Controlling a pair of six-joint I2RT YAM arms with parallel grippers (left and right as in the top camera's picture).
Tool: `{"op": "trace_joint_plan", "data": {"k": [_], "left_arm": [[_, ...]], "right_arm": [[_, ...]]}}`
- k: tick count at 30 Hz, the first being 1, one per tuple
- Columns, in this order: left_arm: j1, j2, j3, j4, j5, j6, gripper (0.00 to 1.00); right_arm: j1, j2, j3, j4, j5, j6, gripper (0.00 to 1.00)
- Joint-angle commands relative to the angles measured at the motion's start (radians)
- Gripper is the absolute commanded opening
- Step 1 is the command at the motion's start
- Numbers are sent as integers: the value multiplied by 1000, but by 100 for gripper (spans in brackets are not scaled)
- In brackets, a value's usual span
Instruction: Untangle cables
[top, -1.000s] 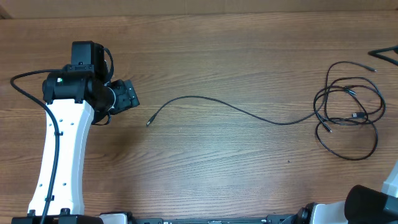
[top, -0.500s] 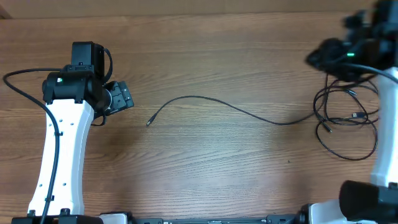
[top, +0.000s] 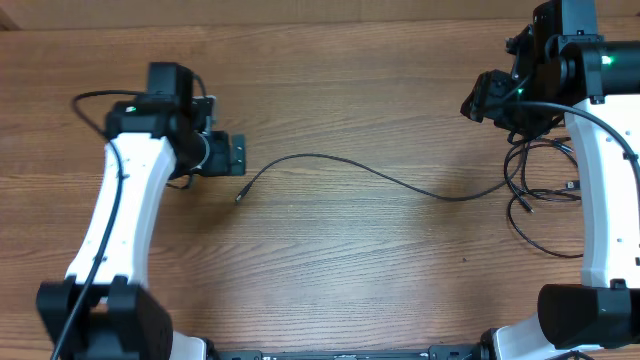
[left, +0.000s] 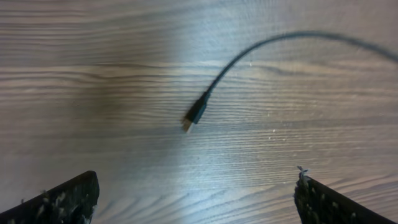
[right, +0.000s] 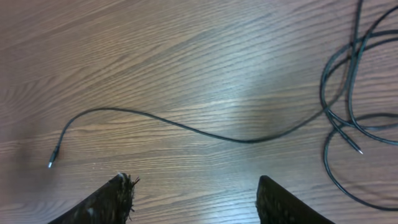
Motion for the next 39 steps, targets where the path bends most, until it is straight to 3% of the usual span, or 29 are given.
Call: {"op": "trace_joint_plan", "data": {"k": [1,9,20,25,36,39], "left_arm": [[-49,87,-13,24,-45,67,100],[-137,251,-13,53,-277,0,95],[-155,406,-13,103,-289,-24,77],[-156,413,-13,109,-289,-24,62],[-156,414,-56,138,-280,-62,44],[-156,414,-75,143,-278,-65,43]], "right_arm": [[-4,-2,5,2,18,11,63],[-4,-2,5,-5,18,11,63],[-4,-2,5,-7,18,8,63],[-4,-2,5,-9,19,7,63],[-4,-2,5,-23,19,7,63],[-4,-2,5,-24,19,7,63]]}}
